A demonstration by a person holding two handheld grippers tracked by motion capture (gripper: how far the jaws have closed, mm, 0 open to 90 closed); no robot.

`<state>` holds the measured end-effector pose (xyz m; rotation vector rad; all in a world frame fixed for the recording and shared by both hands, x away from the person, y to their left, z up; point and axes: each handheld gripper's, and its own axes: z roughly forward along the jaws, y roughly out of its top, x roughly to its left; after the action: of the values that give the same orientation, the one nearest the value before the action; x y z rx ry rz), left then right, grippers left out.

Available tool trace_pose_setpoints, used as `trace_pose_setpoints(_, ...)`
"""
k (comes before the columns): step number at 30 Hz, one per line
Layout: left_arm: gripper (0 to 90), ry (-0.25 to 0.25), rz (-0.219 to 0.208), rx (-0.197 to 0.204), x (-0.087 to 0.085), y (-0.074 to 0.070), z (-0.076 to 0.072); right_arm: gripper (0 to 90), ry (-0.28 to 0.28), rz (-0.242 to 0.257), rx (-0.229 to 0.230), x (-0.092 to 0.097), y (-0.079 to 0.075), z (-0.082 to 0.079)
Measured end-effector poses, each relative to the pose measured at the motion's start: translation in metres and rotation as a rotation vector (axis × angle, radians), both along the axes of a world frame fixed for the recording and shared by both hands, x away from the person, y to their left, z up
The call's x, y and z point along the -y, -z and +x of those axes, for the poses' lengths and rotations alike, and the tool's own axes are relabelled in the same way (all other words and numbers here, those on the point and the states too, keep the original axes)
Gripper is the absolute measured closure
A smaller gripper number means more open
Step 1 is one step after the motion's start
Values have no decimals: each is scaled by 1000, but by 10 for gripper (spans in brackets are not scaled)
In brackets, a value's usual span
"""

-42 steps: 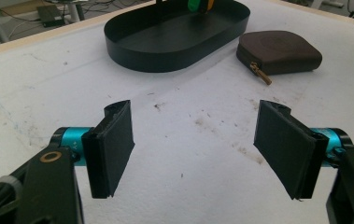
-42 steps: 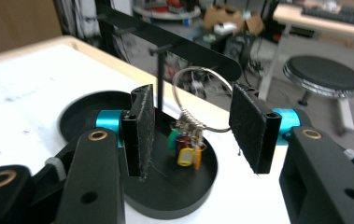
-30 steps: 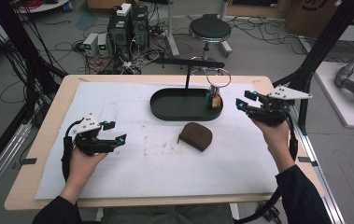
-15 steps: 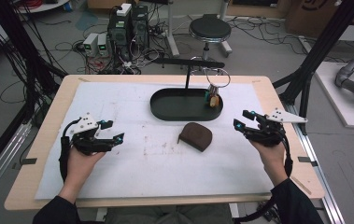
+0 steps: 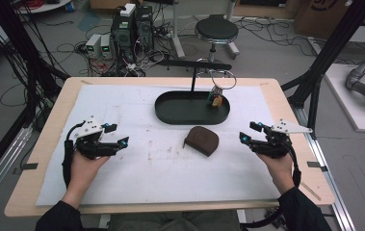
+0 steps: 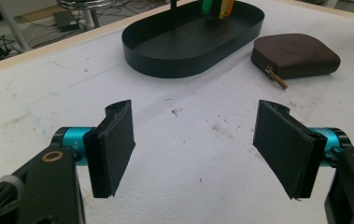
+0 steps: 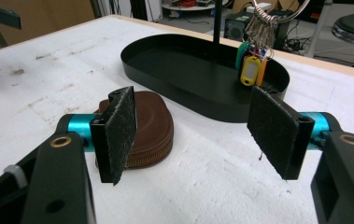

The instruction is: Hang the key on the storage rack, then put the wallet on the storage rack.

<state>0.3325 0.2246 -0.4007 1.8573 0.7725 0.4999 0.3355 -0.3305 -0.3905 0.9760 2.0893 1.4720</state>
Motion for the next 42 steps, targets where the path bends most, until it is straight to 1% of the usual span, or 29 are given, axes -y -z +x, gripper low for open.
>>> trace_pose_setpoints(5,290,0,-1,-3,0,0,0,332,4,2,-8,1,3,1)
trace_pose_setpoints(9,290,3,2,0,1,0,-1,330,11,2,-25,2,6,3)
trace_pose_setpoints(13,290,4,5,-2,2,1,-2,334,7,-14,-43,-2,10,8)
trace_pose_setpoints(15,289,2,2,-2,3,1,-3,348,-4,-21,-50,-5,12,10)
trace_pose_setpoints(18,290,1,11,0,3,0,-6,382,-26,-39,-62,-9,15,14)
trace_pose_setpoints(19,290,-2,6,1,3,0,-6,394,-32,-40,-73,-10,16,15)
trace_pose_setpoints(20,289,0,11,1,2,0,-7,409,-39,-45,-75,-12,17,17)
trace_pose_setpoints(22,290,-3,4,1,2,0,-7,418,-53,-47,-92,-15,19,18)
trace_pose_setpoints(24,290,-6,10,-1,2,1,-8,445,-66,-56,-101,-18,22,21)
trace_pose_setpoints(28,289,-5,11,-2,2,1,-8,471,-79,-70,-153,-26,29,29)
trace_pose_setpoints(31,290,-1,15,-3,2,2,-8,477,-79,-66,-198,-33,34,35)
trace_pose_setpoints(33,289,-1,12,-2,3,2,-9,489,-81,-69,-215,-38,36,38)
trace_pose_setpoints(37,289,-3,15,-4,2,2,-9,495,-73,-85,-231,-49,39,44)
trace_pose_setpoints(39,290,-3,15,-5,2,2,-9,482,-65,-83,-247,-54,40,47)
trace_pose_setpoints(42,289,-6,12,-5,1,3,-10,473,-36,-100,-262,-60,42,51)
